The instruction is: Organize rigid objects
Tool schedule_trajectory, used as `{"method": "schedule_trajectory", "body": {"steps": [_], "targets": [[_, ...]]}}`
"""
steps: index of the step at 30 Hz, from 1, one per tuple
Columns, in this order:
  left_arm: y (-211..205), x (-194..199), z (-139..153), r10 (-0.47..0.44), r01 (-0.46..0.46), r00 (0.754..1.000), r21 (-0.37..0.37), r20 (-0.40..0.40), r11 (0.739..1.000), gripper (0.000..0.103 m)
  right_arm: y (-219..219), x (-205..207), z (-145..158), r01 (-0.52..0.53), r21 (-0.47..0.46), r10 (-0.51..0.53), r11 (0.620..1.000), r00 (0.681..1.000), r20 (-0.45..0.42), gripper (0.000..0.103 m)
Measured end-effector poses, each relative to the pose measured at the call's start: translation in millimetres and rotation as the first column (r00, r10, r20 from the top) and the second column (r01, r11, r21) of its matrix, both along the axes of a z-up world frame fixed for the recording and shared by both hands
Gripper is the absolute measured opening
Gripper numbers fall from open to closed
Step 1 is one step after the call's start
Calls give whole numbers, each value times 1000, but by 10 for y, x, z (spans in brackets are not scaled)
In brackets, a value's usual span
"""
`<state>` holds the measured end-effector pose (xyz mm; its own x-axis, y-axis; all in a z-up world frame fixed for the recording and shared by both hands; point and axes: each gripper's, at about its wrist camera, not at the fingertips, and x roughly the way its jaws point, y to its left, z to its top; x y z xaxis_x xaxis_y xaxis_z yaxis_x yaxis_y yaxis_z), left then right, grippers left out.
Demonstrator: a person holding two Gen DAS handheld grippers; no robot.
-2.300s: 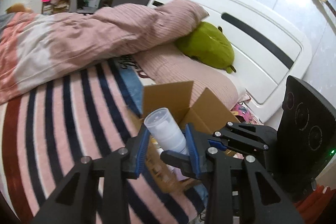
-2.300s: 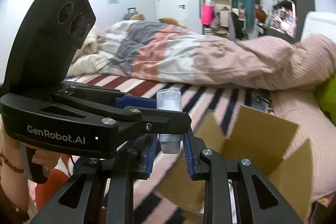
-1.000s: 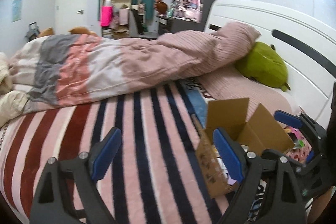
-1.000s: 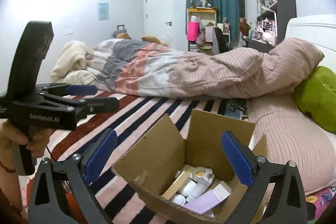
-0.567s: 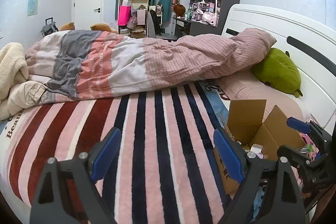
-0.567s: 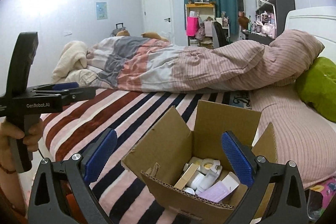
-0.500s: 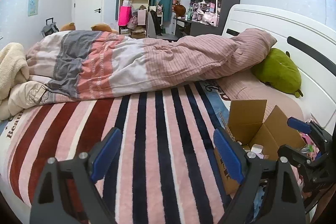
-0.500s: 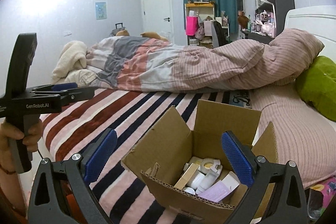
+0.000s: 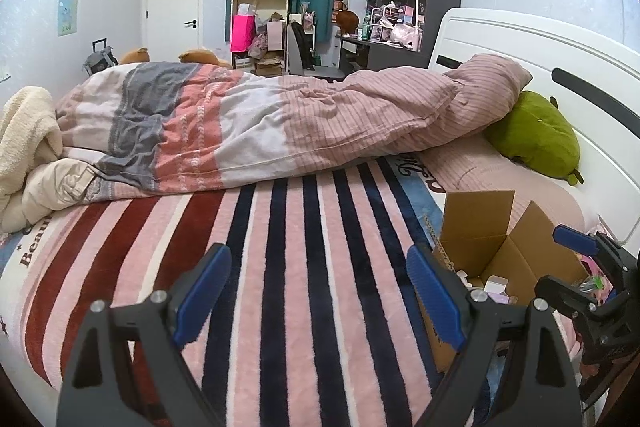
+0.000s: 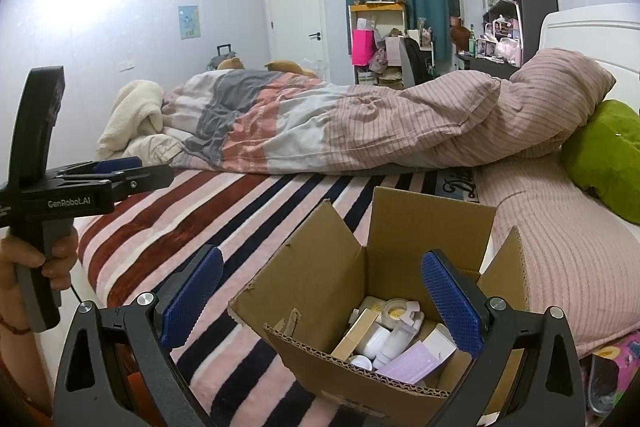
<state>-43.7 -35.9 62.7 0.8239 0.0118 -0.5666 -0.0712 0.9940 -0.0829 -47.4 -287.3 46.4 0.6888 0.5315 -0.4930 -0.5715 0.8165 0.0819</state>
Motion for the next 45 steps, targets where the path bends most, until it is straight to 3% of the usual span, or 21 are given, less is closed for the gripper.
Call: {"method": "schedule_trajectory", "body": {"steps": [45], "targets": [[73, -54, 7, 11, -11, 1000, 18, 1, 1000, 88, 9, -31, -33, 9, 5, -9, 1000, 1000, -5, 100]]}}
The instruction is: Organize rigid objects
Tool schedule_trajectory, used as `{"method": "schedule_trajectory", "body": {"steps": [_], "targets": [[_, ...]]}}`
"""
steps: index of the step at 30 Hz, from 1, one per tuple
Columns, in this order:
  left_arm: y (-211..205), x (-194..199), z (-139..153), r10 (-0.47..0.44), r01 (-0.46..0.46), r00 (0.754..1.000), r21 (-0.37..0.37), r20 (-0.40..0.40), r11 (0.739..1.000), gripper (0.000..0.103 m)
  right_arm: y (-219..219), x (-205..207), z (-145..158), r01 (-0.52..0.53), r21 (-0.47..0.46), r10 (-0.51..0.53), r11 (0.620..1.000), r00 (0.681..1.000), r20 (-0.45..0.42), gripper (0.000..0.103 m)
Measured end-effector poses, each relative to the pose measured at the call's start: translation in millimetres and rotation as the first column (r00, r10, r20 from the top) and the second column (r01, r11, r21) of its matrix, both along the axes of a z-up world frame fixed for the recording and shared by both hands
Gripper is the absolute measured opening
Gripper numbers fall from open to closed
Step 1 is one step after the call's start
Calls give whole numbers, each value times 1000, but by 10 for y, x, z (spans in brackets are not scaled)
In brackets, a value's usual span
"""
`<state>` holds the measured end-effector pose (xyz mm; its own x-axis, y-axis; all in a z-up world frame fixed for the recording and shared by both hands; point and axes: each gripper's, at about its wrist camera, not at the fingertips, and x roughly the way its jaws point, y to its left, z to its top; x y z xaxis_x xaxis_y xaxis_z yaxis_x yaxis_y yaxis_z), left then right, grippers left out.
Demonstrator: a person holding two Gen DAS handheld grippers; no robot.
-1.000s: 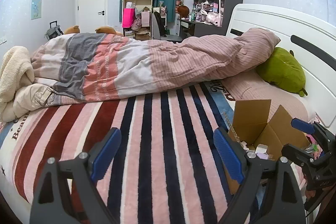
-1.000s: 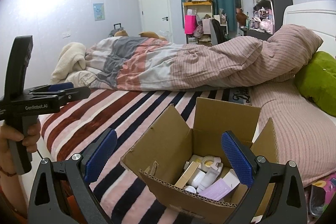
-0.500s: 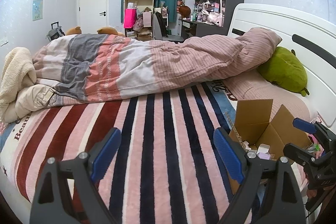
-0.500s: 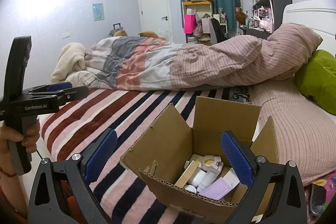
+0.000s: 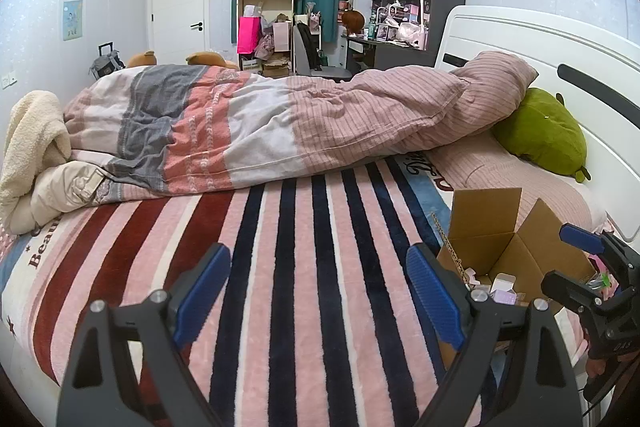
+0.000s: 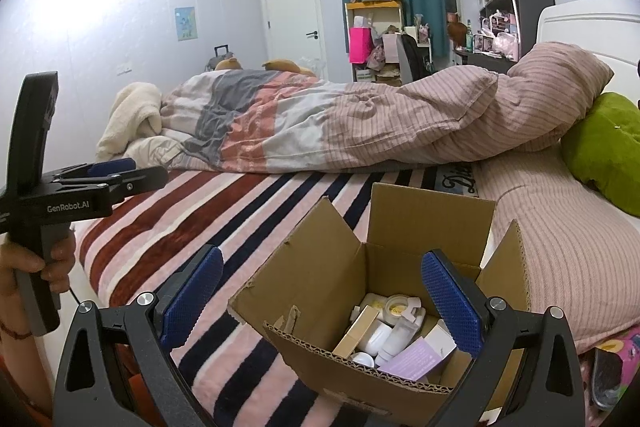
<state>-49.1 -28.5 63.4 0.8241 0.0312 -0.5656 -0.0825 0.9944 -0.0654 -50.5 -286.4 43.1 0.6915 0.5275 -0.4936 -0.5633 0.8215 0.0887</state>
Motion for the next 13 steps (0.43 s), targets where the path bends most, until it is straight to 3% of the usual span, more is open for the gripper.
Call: {"method": "schedule_trajectory", "body": {"steps": [13], "targets": [[10, 3, 4, -1, 1, 1000, 1, 0, 1000, 88, -9, 4, 7, 0, 1, 0, 1000, 1000, -1, 100]]}}
